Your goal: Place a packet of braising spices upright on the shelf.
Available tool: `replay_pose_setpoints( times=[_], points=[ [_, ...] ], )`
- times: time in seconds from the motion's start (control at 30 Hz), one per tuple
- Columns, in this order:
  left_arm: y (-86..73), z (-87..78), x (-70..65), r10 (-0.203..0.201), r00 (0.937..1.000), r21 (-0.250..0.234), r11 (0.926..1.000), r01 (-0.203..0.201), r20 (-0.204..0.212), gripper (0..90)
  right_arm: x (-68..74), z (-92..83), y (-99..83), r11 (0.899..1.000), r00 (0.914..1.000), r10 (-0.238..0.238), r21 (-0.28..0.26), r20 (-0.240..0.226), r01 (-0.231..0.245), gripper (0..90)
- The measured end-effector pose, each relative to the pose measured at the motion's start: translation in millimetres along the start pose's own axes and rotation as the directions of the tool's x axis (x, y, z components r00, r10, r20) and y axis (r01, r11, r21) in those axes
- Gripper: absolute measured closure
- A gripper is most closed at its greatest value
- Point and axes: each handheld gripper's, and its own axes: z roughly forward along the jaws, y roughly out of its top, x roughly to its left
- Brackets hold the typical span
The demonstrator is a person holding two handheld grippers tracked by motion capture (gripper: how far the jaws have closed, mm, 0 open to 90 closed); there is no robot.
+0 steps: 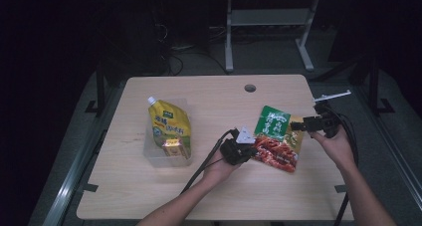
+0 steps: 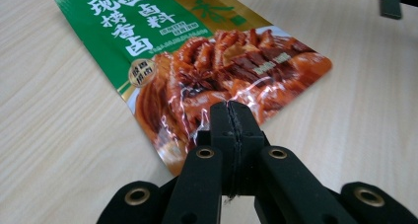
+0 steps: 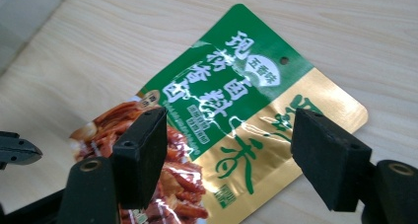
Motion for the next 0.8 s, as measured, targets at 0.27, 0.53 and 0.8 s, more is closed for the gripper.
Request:
replay_pose_setpoints(
  times=[0.27,0.53,0.8],
  points=[
    [4.9,17.9,6.3,-0.003,0.9998,0.034,0.9994,0.004,-0.021,89.7,-12.3,5.6,3.6,0.999,0.9991,0.041,0.018,0.011,-0.041,29.3],
    [1.3,31.2,10.0,-0.015,0.9992,0.092,0.9956,0.019,-0.036,89.6,-26.4,17.0,3.0,0.994,0.9945,0.091,0.049,0.051,-0.094,29.6],
    [0.1,36.5,9.4,-0.012,0.9989,0.117,0.9929,0.017,-0.046,89.2,-35.0,25.3,-0.9,0.991,0.9898,0.128,0.041,0.063,-0.13,29.8]
  ],
)
